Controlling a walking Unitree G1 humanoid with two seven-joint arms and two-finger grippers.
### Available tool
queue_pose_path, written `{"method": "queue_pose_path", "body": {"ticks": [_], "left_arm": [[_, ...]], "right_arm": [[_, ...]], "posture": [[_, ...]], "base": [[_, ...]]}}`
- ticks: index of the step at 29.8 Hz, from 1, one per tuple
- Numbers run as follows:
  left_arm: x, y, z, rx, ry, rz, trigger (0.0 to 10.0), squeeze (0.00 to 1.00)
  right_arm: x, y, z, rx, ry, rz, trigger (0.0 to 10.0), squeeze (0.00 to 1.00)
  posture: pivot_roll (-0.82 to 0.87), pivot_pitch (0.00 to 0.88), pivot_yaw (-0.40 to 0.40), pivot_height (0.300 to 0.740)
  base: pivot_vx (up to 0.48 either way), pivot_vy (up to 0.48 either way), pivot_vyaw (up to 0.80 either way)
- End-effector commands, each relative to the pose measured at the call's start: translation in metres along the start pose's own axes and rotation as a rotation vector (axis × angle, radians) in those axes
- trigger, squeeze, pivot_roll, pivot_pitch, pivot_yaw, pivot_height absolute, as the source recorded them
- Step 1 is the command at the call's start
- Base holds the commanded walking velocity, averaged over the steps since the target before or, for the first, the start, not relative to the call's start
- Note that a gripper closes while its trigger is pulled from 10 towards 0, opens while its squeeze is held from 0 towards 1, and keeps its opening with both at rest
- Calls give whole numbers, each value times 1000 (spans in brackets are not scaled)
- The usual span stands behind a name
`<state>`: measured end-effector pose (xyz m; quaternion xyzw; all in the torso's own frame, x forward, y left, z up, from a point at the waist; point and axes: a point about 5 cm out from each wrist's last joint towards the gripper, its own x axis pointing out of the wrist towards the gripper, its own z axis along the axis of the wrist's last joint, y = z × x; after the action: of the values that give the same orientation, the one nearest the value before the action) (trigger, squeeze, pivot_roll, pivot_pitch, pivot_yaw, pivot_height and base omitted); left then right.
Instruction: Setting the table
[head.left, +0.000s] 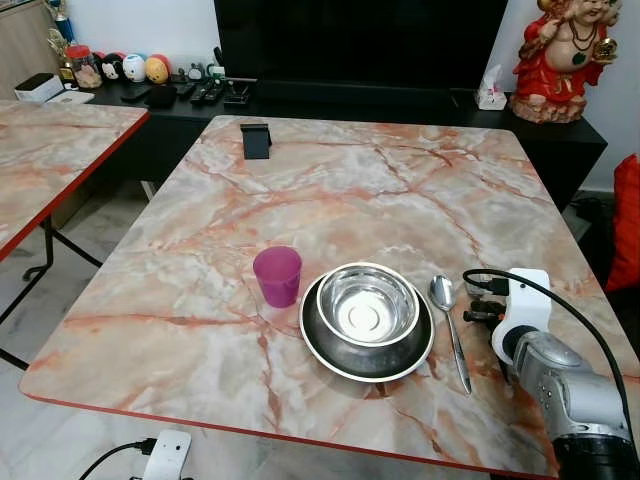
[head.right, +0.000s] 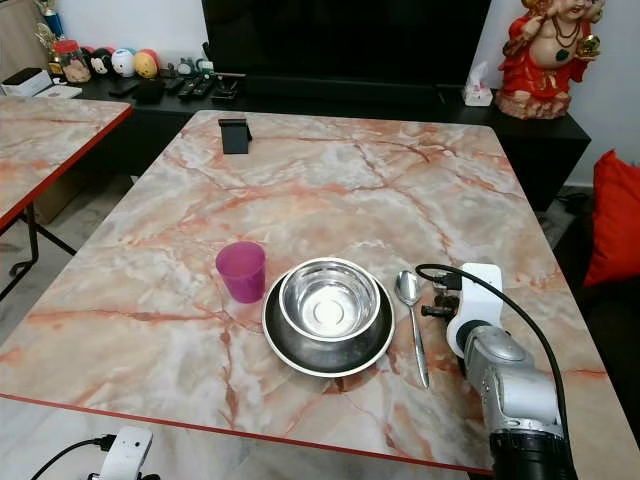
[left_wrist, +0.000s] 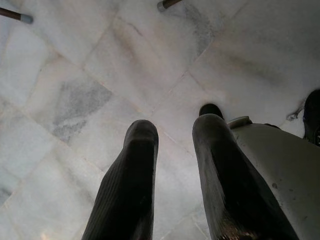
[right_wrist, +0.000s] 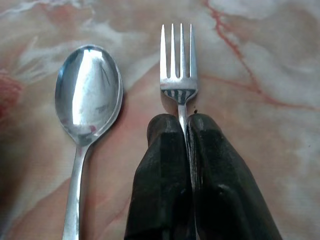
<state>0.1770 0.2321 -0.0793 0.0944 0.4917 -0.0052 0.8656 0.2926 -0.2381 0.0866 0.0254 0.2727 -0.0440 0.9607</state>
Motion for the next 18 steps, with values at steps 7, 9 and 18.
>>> {"method": "queue_pose_path", "body": {"ticks": [7,9,18], "left_arm": [[0,-1,-3,-3,14,0,10000,0],[0,-1,-2,-5,14,2,10000,0],[0,0,-2,-8,14,5,10000,0]], "right_arm": [[-3,0,3,12,-12,0,10000,0],[-2,2,3,10,-11,7,10000,0],[-2,9,1,12,-6,29,10000,0]], "posture": [[-52,0,-23,731],[-47,0,-23,731],[-43,0,-21,731]], "base": [[0,0,0],[0,0,0],[0,0,0]]}}
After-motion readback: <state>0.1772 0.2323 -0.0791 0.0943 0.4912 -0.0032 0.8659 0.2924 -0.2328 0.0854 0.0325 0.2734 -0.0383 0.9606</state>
